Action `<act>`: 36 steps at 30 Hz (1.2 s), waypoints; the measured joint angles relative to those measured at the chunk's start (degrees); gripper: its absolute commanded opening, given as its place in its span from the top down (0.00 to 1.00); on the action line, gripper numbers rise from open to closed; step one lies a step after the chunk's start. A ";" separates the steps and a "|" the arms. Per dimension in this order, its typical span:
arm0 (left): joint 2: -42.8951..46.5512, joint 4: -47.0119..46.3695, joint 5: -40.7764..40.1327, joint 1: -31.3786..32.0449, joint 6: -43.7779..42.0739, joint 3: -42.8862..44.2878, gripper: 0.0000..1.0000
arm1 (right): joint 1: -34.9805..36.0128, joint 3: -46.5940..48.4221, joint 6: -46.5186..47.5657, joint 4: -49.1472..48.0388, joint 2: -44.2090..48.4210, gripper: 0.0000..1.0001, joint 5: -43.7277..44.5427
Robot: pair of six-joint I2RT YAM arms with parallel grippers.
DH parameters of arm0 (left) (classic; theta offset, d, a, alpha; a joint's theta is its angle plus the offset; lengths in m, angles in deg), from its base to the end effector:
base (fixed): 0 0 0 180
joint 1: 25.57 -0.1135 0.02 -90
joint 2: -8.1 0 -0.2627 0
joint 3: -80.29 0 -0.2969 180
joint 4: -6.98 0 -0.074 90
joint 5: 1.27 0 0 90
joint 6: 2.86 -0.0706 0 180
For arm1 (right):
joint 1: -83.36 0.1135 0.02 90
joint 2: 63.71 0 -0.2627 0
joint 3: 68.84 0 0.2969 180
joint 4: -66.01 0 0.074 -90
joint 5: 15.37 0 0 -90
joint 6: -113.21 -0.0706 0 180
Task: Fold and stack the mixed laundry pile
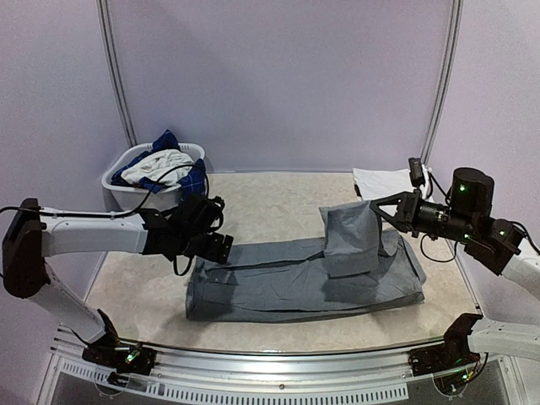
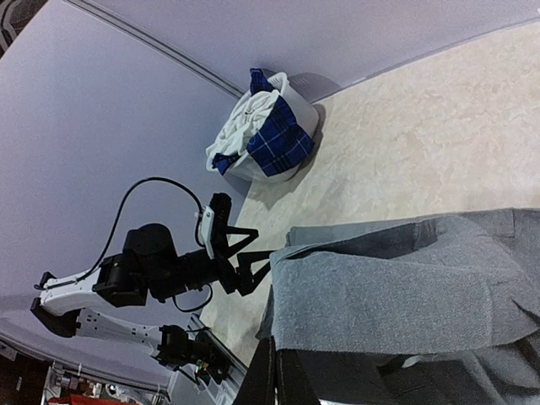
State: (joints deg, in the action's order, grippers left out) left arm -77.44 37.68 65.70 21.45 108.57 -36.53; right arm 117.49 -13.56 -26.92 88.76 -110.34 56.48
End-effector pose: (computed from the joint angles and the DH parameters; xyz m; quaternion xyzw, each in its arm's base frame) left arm 0.2640 -0.2428 0.1514 0.1442 0.9203 -0.0180 0.3632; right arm 0.2111 0.1697 0.3147 0.0123 0.7846 0.4996 0.3669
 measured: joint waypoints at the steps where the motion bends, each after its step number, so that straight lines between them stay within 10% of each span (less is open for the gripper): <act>1: 0.00 -0.02 0.13 0.33 -0.22 0.20 0.09 | 0.00 -0.63 -0.35 0.28 0.26 0.98 -0.31; 26: 0.68 -0.33 3.39 5.70 -4.22 0.50 0.11 | 0.07 -1.68 1.57 29.70 21.05 0.93 2.16; 36: 0.28 -0.28 4.57 12.81 -6.88 1.99 0.13 | 0.07 -2.40 2.99 29.59 16.61 0.69 5.97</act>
State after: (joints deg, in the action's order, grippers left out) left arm -77.15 37.40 70.27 34.26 101.69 -34.54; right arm 117.56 -15.97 -23.93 118.36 -93.73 62.45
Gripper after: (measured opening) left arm 0.869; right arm 0.263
